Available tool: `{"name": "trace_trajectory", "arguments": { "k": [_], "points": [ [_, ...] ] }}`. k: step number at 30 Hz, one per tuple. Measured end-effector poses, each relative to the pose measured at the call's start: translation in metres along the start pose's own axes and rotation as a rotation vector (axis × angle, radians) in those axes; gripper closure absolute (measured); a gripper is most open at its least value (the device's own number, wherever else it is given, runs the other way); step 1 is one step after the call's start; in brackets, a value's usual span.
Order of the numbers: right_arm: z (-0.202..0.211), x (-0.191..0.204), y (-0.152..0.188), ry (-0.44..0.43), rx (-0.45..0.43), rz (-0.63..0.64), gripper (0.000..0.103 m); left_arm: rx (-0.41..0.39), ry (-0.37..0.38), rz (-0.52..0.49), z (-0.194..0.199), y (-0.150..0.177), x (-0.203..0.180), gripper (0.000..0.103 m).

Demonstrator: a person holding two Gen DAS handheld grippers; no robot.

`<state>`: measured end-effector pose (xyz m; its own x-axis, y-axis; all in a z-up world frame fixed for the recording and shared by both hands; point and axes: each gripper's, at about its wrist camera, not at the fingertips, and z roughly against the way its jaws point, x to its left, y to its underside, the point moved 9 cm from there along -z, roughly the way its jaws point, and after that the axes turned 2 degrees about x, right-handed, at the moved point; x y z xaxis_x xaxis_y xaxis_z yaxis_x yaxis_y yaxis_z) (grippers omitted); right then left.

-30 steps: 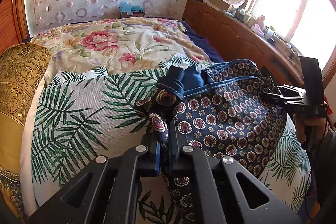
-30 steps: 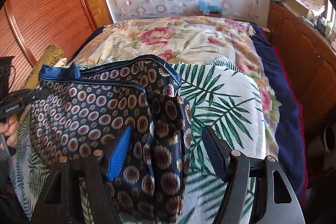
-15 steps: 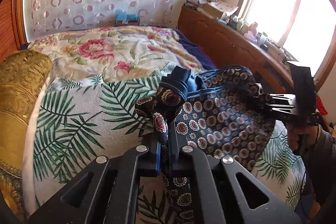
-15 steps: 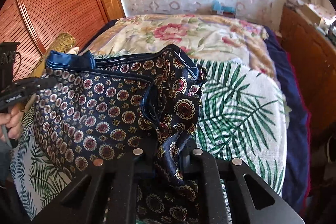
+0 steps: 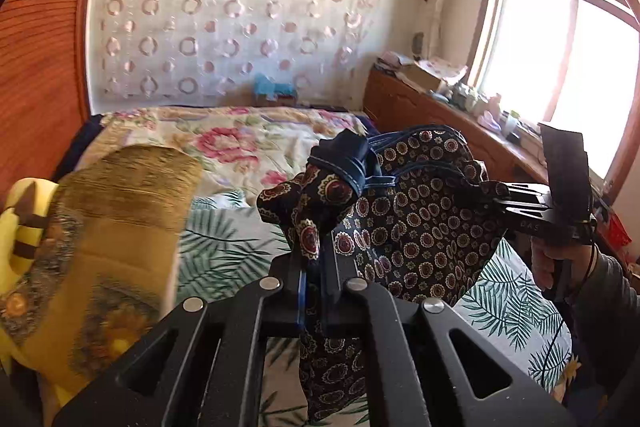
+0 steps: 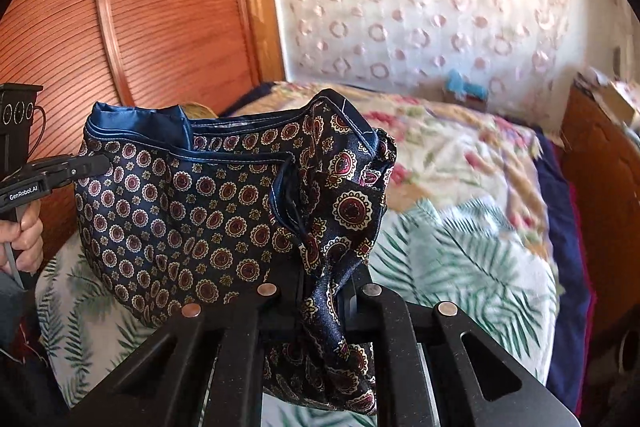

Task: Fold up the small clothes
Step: 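Lift the folded shirt with both grippers and carry it toward the wardrobe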

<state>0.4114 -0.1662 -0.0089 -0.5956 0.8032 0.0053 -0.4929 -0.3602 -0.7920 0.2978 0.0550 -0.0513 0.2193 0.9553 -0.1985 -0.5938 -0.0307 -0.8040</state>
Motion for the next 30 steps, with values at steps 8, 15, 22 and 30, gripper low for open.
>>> {"name": "trace_trajectory", "arguments": {
  "k": [8,15,22,30],
  "points": [
    [-0.029,0.057,-0.054,-0.085,-0.063,0.135,0.092,-0.097,-0.141,0.072,0.054,-0.002,0.073,0.098],
    [-0.088,0.110,-0.112,-0.126,-0.091,0.284,0.092,-0.142,-0.225,0.190,0.074,0.016,0.142,0.098],
    [-0.161,0.160,-0.148,-0.153,-0.069,0.410,0.092,-0.147,-0.253,0.299,0.076,0.041,0.191,0.098],
    [-0.229,0.173,-0.158,-0.159,-0.011,0.449,0.092,-0.124,-0.293,0.341,0.071,0.057,0.215,0.098]
  ]
}}
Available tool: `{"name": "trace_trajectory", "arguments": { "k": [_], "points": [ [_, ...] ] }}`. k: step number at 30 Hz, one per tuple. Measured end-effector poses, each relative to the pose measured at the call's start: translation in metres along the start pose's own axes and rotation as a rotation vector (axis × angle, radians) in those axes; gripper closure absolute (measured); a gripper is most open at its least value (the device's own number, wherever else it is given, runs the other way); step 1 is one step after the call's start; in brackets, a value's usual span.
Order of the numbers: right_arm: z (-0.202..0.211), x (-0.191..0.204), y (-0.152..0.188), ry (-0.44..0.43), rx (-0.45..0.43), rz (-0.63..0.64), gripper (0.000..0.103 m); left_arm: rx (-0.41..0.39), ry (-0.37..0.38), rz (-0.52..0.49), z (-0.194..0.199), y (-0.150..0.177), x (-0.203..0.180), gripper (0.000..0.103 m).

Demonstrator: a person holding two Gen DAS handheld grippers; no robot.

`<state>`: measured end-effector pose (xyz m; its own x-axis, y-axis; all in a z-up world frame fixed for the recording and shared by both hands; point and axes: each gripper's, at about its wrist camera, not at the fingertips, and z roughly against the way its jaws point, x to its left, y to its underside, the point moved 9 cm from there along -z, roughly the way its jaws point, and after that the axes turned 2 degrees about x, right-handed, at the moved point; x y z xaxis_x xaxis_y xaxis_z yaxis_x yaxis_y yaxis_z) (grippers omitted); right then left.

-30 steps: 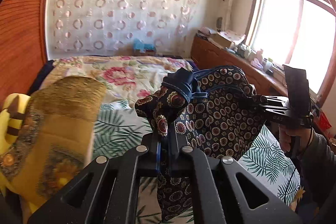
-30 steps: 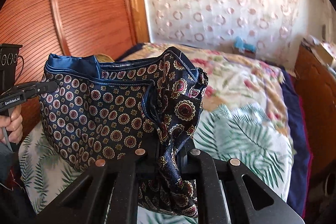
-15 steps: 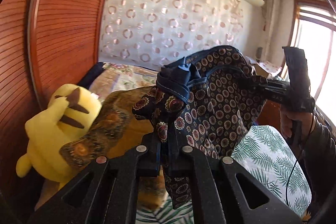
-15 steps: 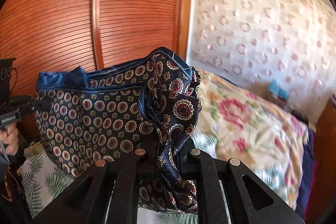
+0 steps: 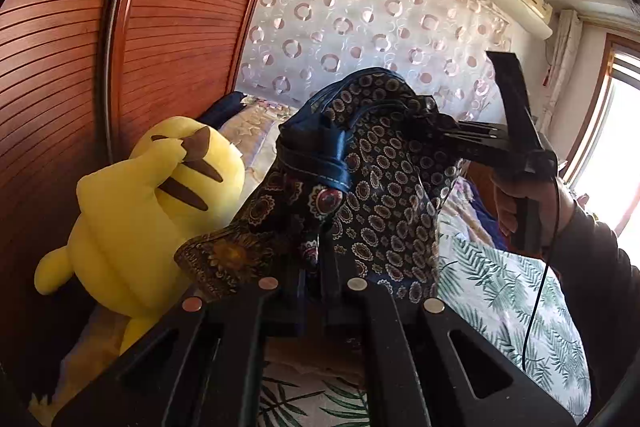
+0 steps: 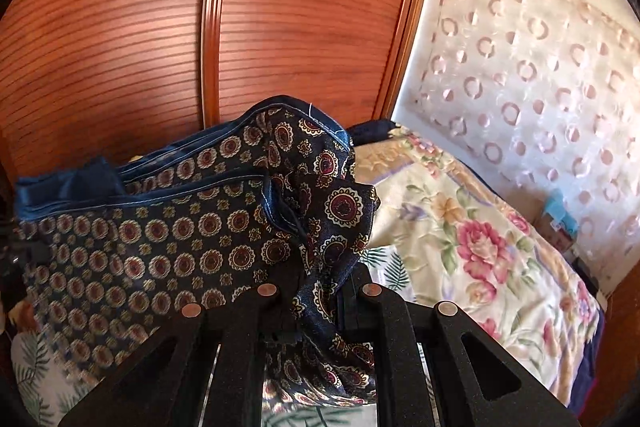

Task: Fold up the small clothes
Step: 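Lift the folded shirt with both grippers and carry it toward the wardrobe, then lower the folded shirt onto the bed beside the yellow plush toy and open both grippers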

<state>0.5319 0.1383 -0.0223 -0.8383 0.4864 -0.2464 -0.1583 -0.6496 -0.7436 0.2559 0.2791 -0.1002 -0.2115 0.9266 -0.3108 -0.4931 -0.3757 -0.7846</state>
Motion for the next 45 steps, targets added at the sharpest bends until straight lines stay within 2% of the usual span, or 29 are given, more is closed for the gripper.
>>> {"name": "trace_trajectory", "arguments": {
  "k": [3,5,7,8,13,15,17,19,21,23,25,27,33,36,39,42,45],
  "points": [
    [-0.024,0.000,-0.006,-0.003,0.029,-0.022,0.086,0.020,-0.014,-0.006,-0.003,0.007,0.003,0.098],
    [-0.031,-0.005,-0.011,0.011,0.038,-0.042,0.065,0.025,-0.018,-0.011,-0.003,0.010,0.004,0.098],
    [-0.032,-0.008,-0.017,0.019,0.033,-0.064,0.056,0.024,-0.017,-0.007,-0.003,0.011,0.006,0.097],
    [-0.033,-0.009,-0.022,0.026,0.022,-0.072,0.050,0.023,-0.017,-0.005,-0.002,0.011,0.006,0.097],
    [-0.001,-0.016,-0.033,0.077,-0.106,-0.127,0.033,0.036,-0.039,-0.008,-0.004,0.017,0.009,0.097],
    [0.012,-0.015,-0.029,0.071,-0.136,-0.141,0.033,0.047,-0.046,-0.007,-0.007,0.017,0.009,0.097],
    [0.015,-0.009,-0.019,0.033,-0.133,-0.150,0.033,0.049,-0.058,-0.015,-0.006,0.016,0.009,0.091],
    [0.008,-0.001,-0.005,-0.010,-0.102,-0.147,0.033,0.029,-0.069,-0.028,-0.001,0.013,0.009,0.072],
    [-0.005,-0.003,0.006,-0.010,-0.065,-0.138,0.033,0.003,-0.072,-0.037,0.006,0.009,0.007,0.057],
    [-0.016,-0.002,0.016,-0.021,-0.042,-0.140,0.033,-0.005,-0.076,-0.059,0.010,0.007,0.005,0.051],
    [-0.026,-0.001,0.020,-0.036,-0.027,-0.150,0.033,-0.001,-0.065,-0.089,0.010,0.006,0.000,0.021],
    [-0.036,-0.003,0.020,-0.029,-0.014,-0.148,0.033,-0.001,-0.058,-0.117,0.010,0.006,-0.007,0.020],
    [-0.066,-0.013,0.027,-0.035,0.028,-0.176,0.033,0.068,-0.064,-0.166,-0.006,0.019,-0.022,0.019],
    [-0.070,-0.016,0.027,-0.032,0.013,-0.196,0.028,0.085,-0.080,-0.189,-0.010,0.023,-0.027,0.019],
    [-0.064,-0.016,0.028,-0.012,0.004,-0.206,0.026,0.099,-0.093,-0.202,-0.013,0.026,-0.028,0.019],
    [-0.050,-0.010,0.031,-0.001,-0.015,-0.219,0.026,0.090,-0.114,-0.208,-0.010,0.026,-0.028,0.012],
    [-0.029,0.002,0.037,0.016,-0.051,-0.220,0.026,0.077,-0.118,-0.217,-0.003,0.026,-0.033,0.011]
  ]
}}
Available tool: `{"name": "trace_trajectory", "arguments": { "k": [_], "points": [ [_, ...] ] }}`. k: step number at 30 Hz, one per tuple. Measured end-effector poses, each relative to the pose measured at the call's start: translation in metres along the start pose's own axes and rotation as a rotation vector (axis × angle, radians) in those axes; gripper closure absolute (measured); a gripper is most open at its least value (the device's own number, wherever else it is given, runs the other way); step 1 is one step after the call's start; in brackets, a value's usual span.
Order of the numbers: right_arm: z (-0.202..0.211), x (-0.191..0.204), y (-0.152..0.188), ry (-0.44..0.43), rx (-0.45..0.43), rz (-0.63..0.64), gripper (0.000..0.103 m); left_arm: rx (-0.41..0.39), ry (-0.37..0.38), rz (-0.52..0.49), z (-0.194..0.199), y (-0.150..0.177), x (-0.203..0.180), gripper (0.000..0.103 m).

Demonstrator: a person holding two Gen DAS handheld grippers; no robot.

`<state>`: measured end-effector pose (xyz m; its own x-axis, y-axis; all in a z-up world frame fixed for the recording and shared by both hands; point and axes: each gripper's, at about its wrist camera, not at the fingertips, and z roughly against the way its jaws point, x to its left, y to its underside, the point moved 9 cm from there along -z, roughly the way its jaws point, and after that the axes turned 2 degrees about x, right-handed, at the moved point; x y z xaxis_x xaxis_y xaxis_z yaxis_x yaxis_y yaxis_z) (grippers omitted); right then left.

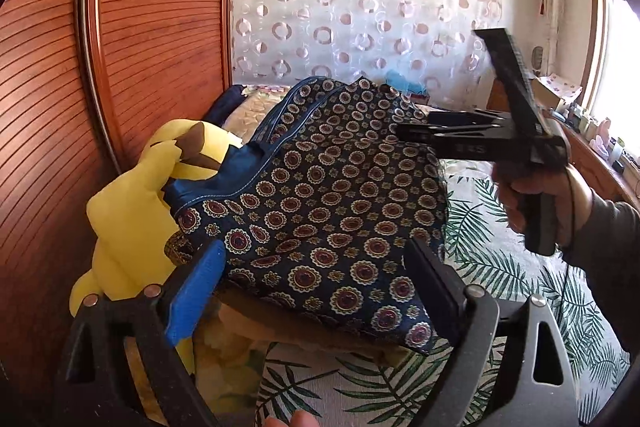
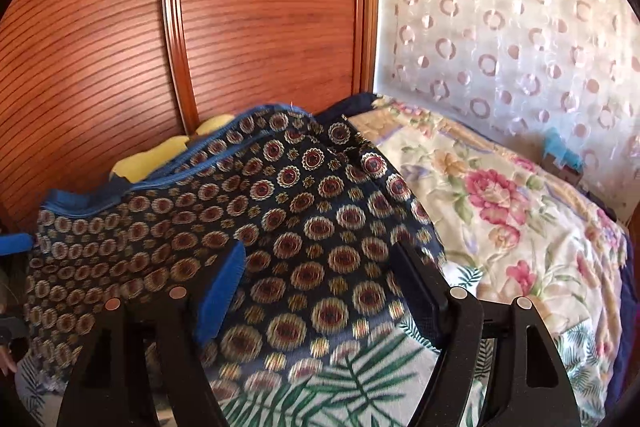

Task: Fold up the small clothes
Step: 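Lower the folded shirt onto the bed beside the yellow plush toy and open both grippers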

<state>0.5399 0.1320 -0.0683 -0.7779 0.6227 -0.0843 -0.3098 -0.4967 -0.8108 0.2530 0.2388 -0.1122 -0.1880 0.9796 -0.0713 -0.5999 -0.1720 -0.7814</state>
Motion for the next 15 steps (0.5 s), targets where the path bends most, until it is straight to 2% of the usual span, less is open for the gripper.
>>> {"name": "trace_trajectory", "arguments": {
  "k": [4,15],
  "points": [
    [0.028,0.013,0.012,-0.003,-0.021,-0.023,0.026,-0.014,-0.017,-0.031,0.009,0.001,-0.007,0.008],
    [0.115,0.039,0.054,0.028,-0.066,-0.081,0.026,-0.021,0.007,-0.058,0.040,0.015,-0.031,0.008]
  ]
}}
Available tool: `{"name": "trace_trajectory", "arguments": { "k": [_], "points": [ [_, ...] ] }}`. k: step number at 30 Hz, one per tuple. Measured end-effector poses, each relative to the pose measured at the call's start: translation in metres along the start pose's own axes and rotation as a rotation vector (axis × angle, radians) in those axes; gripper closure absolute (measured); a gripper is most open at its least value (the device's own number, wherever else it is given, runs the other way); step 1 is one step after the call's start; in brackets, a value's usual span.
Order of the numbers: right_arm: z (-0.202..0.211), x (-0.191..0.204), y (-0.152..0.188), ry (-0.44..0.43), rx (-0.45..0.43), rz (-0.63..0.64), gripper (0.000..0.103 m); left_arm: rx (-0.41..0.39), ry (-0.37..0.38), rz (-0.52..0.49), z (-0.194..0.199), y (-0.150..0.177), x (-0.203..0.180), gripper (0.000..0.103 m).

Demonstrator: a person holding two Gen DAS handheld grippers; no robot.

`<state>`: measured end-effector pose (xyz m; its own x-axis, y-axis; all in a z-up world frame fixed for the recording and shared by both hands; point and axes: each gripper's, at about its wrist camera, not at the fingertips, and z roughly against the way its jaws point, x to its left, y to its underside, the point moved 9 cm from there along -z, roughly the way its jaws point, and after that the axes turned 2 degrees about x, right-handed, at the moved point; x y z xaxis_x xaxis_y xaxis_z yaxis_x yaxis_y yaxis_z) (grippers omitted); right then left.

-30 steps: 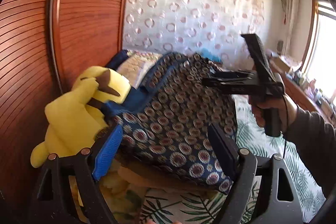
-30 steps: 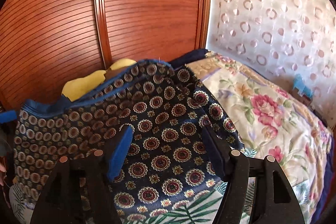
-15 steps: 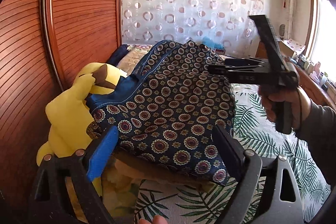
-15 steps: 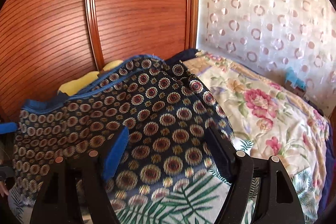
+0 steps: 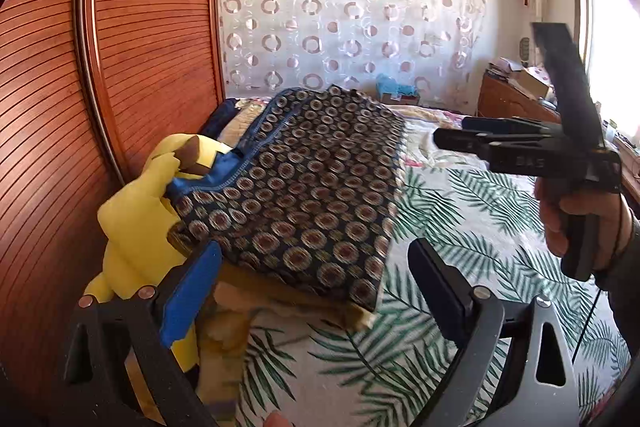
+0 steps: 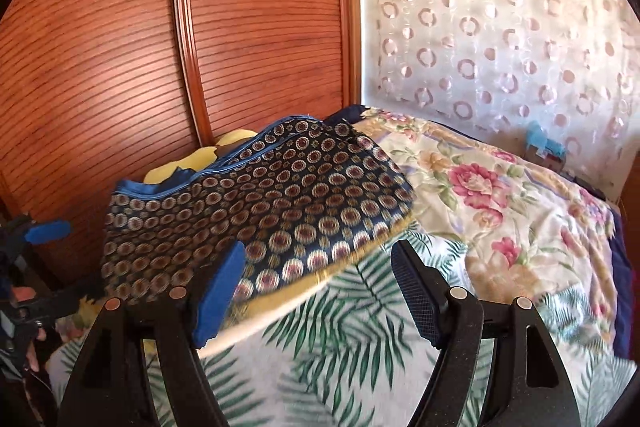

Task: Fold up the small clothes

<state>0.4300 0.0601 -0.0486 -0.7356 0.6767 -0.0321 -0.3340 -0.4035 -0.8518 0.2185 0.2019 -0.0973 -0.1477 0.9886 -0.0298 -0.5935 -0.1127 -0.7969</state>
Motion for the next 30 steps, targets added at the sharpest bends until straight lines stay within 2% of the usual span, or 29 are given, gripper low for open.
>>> {"name": "trace_trajectory", "arguments": {
  "k": [16,20,25,30],
  "points": [
    [0.163,0.024,0.085,0.137,-0.062,-0.102,0.021,0.017,0.101,-0.090,0.033,0.046,-0.084,0.008],
    [0.201,0.024,0.111,0.218,-0.067,-0.160,0.010,0.002,0.144,-0.114,0.047,0.047,-0.109,0.008],
    [0.255,0.023,0.132,0.321,-0.096,-0.245,0.008,-0.030,0.164,-0.117,0.069,0.039,-0.128,0.008],
    [0.312,0.033,0.137,0.407,-0.146,-0.277,0.008,-0.047,0.172,-0.122,0.085,0.029,-0.142,0.008]
  ]
}}
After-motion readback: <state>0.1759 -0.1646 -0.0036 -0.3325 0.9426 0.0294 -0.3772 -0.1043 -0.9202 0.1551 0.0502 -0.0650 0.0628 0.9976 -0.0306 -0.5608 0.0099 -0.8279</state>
